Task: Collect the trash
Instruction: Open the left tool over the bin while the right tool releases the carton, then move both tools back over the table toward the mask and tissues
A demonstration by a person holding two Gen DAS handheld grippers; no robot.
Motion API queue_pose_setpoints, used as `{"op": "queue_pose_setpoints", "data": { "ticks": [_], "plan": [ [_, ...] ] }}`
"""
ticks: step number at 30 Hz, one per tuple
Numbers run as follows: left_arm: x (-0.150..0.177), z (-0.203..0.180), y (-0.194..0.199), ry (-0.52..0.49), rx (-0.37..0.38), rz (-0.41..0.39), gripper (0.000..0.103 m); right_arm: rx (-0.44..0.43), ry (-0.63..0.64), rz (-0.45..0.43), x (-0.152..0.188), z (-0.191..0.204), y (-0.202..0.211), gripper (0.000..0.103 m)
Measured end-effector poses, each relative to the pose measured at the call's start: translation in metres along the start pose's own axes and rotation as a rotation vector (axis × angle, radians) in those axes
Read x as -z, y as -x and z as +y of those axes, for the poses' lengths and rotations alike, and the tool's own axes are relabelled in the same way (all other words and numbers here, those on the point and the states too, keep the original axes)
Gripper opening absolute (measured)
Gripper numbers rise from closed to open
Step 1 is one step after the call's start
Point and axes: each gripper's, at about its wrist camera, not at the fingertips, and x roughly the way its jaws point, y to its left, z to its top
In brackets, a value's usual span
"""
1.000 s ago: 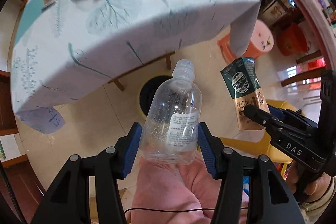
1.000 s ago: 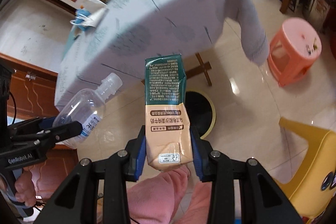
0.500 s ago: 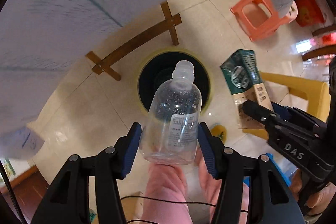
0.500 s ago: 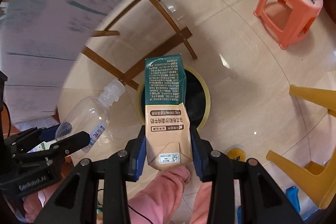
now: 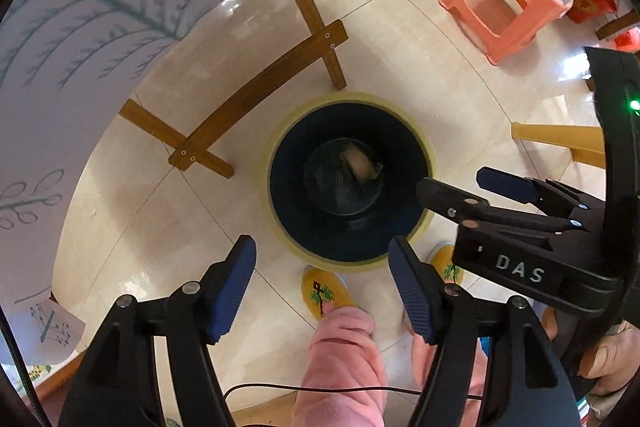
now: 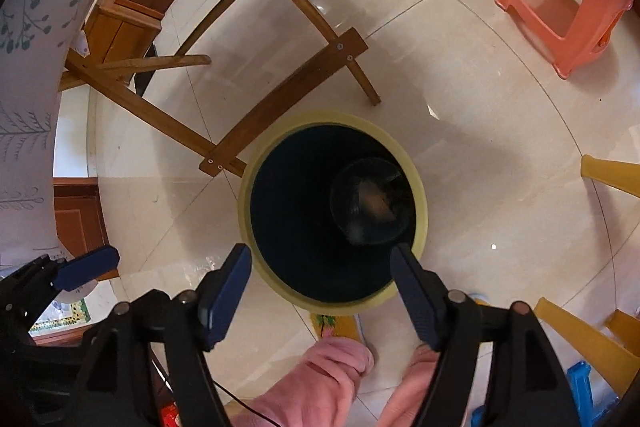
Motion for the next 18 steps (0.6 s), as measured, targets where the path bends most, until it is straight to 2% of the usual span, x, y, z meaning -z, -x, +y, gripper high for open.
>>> {"op": "queue_pose_setpoints", "data": {
  "ticks": [11, 15, 18],
  "plan": [
    [0.009, 0.011, 0.037, 0.095, 0.059, -0.087, 0.067, 0.011, 0.038, -0.039, 0.001, 0.007, 0.031, 0.073],
    [0.017, 0.011, 0.062, 0.113, 0.109, -0.134, 0.067, 0.008, 0.05, -0.05, 0.002, 0.014, 0.05, 0.074],
    [0.024, 0.009, 0.086, 0.116, 0.115, -0.168, 0.067, 0.004, 0.06, -0.057, 0.004, 0.02, 0.07, 0.076]
  ]
}}
